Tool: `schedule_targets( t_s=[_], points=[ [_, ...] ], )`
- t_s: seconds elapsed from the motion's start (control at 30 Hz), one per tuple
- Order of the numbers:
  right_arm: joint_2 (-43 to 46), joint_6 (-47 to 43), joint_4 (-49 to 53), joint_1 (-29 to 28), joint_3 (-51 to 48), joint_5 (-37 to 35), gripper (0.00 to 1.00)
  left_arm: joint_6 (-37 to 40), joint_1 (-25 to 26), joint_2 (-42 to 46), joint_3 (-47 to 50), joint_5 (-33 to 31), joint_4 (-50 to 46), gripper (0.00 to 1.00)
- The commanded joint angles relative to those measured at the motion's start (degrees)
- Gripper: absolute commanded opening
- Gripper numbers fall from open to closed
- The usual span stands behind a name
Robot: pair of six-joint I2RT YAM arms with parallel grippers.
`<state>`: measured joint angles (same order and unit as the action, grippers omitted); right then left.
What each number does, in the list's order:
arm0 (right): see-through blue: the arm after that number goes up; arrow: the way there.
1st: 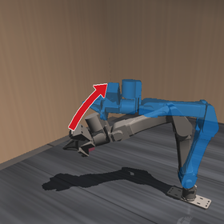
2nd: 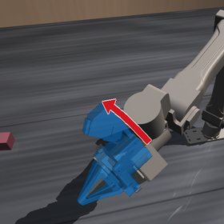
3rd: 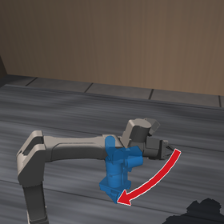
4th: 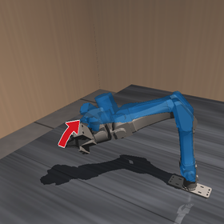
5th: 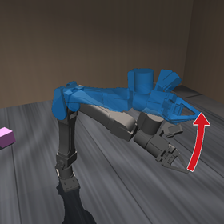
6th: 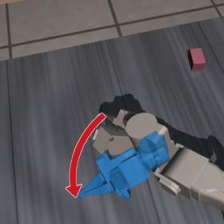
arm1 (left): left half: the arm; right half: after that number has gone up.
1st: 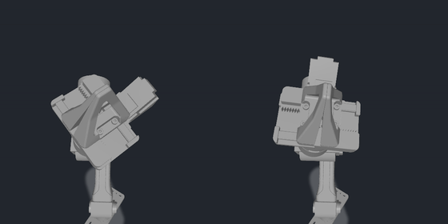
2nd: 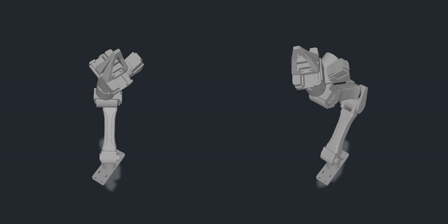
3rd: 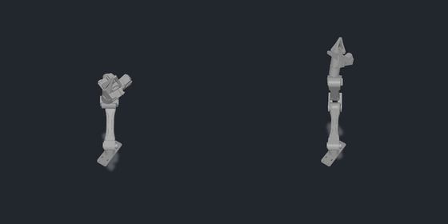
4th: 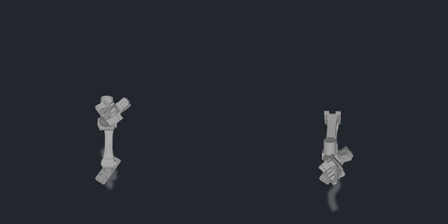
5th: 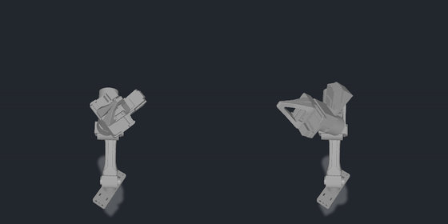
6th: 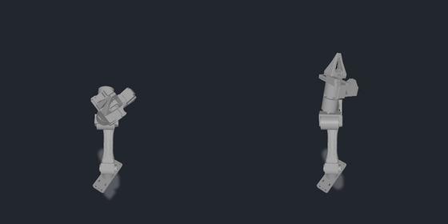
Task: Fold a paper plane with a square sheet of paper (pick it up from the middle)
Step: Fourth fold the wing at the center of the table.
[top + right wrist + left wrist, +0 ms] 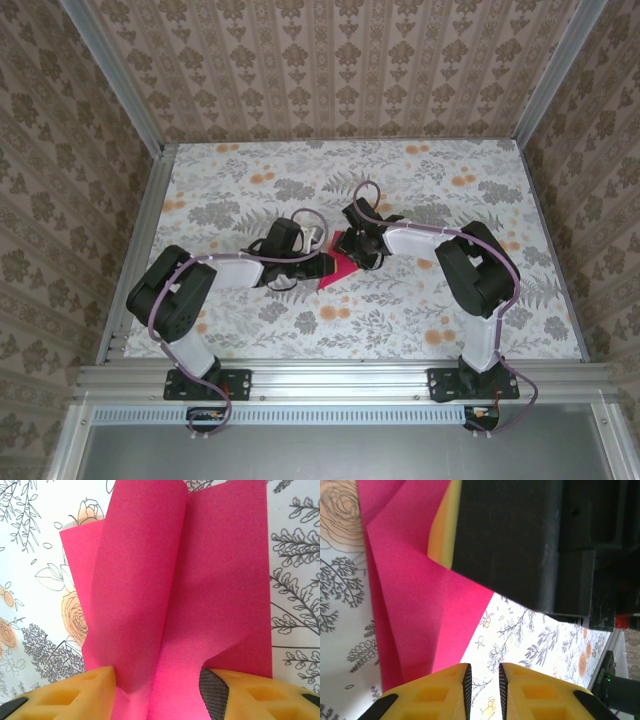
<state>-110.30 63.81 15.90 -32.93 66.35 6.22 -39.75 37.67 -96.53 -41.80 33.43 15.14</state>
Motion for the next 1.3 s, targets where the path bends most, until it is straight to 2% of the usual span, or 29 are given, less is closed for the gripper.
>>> schedule_targets(
  t_s=[0.0,0.33,0.53,0.8,1.1,1.27],
  points=[
    [-7.0,1.6,8.3,0.7,-5.1,-3.2,0.55,2.1,0.1,-0.9,-1.0,-0.6,-2.8,0.22],
    [-6.9,1.3,9.5,0.8,-5.2,-4.3,0.54,2.7,-0.6,-2.0,-1.8,-4.4,-6.0,0.17],
    [-7.2,1.2,9.9,0.8,-5.3,-4.9,0.49,2.2,-1.1,-2.2,-1.7,-4.3,-5.6,0.17],
    [-7.5,1.0,10.0,0.8,-5.2,-5.2,0.47,0.3,-1.8,-1.1,-0.4,-3.1,-2.3,0.17],
    [-7.8,1.1,10.1,0.8,-5.3,-5.5,0.46,-2.7,-2.5,2.9,1.8,-6.9,2.0,0.18],
    [-7.8,1.0,10.1,0.8,-5.2,-5.4,0.45,-3.5,-2.3,1.4,1.1,-5.0,4.2,0.19]
  ],
)
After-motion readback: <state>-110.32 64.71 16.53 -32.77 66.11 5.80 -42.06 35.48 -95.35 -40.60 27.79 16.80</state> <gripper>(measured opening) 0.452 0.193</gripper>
